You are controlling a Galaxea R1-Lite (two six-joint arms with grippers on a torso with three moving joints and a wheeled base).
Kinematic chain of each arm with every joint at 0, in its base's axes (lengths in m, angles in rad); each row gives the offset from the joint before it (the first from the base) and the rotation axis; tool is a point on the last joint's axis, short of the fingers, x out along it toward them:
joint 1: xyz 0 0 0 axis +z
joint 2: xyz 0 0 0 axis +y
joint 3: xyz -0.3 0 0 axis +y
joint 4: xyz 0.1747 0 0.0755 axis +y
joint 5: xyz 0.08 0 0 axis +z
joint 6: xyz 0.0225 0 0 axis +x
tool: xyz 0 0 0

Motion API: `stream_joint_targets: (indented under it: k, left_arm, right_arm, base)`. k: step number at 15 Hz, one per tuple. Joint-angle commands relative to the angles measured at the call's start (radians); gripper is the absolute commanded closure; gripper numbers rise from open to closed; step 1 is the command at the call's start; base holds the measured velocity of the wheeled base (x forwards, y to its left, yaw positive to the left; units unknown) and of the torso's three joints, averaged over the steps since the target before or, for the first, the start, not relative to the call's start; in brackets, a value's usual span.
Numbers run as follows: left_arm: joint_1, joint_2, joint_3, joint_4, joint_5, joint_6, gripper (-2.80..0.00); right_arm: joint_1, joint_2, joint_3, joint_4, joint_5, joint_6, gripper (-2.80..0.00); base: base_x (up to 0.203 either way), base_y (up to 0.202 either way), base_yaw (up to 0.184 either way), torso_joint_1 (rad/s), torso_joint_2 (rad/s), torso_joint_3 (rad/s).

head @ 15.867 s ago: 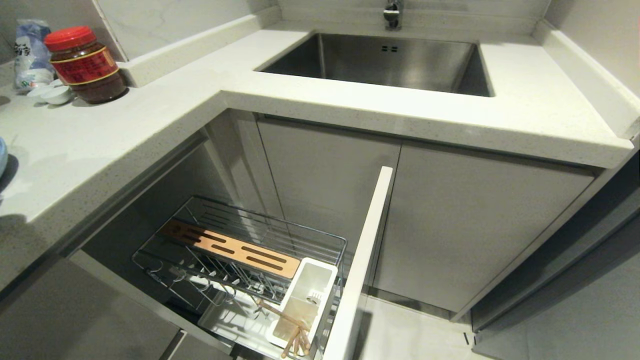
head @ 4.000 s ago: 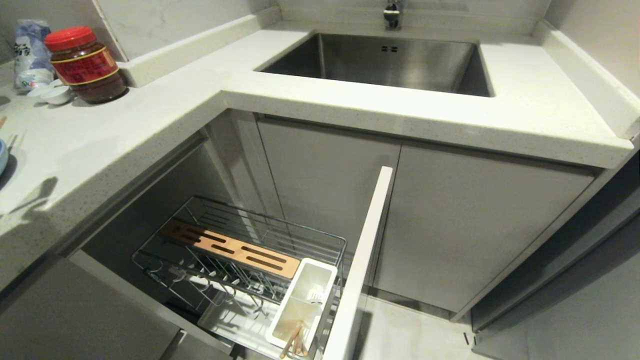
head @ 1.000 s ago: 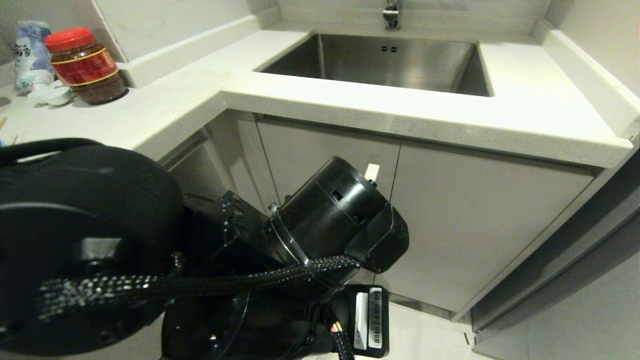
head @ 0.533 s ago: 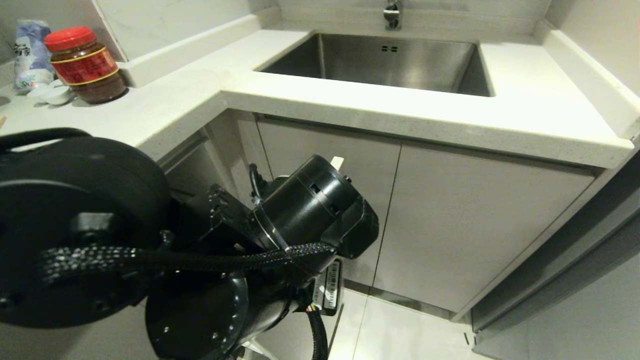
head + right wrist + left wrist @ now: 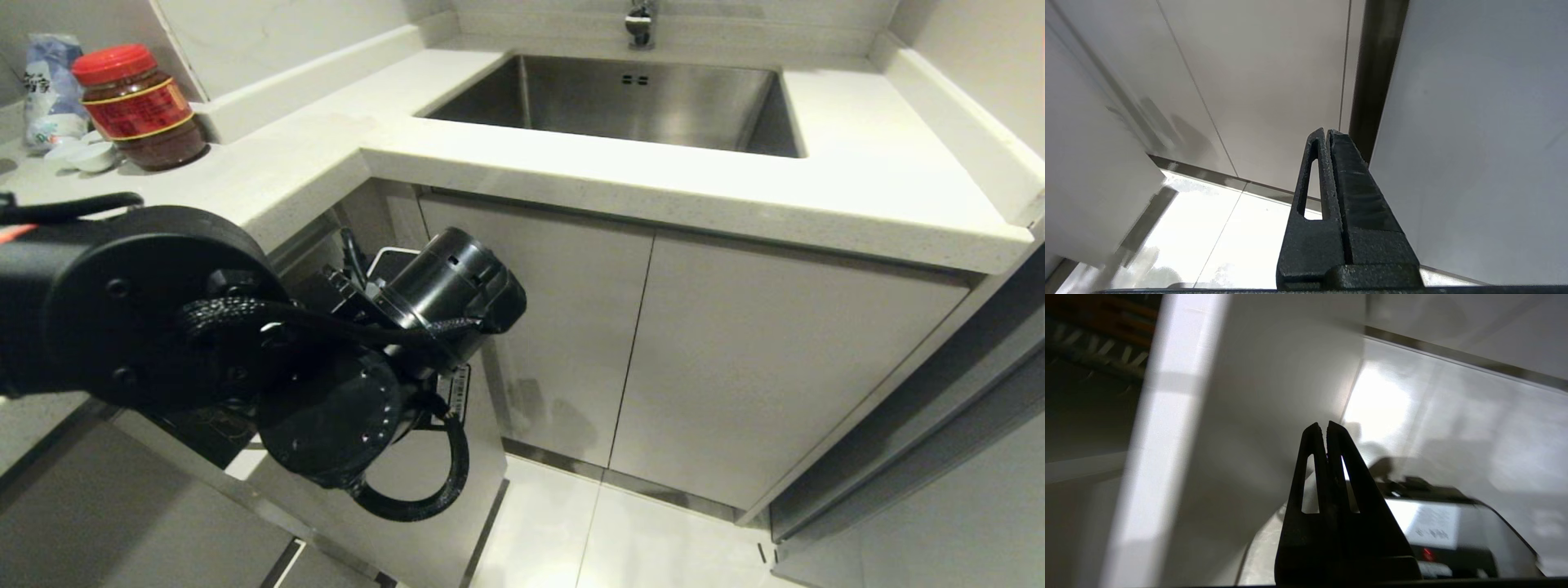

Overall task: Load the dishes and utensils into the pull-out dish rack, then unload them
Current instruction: Close the cupboard

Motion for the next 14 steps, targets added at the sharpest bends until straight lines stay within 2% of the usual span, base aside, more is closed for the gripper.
stream_joint_targets:
  k: [1,5,10,14]
  left_arm:
    - [0.084,0.047,-0.002,0.003,0.038,0.022,0.0]
    - [0.23,0.08,-0.006,0.002,0.101,0.088,0.0]
    - [0.368,0.075,-0.027,0.002,0.166,0.165,0.0]
    - [0.398,0.073,-0.034,0.001,0.182,0.187,0.0]
  right_arm:
    - [0.0,-0.001,0.026,-0.002,0.0,0.0,0.0]
    - [0.0,-0.001,0.026,-0.002,0.0,0.0,0.0]
    - [0.0,-0.001,0.026,-0.002,0.0,0.0,0.0]
    - [0.0,-0.001,0.026,-0.002,0.0,0.0,0.0]
  base:
    - [0.0,0.0,0.0,0.0,0.0,0.0]
    - [0.0,0.0,0.0,0.0,0.0,0.0]
    - [0.0,0.0,0.0,0.0,0.0,0.0]
    - [0.0,0.0,0.0,0.0,0.0,0.0]
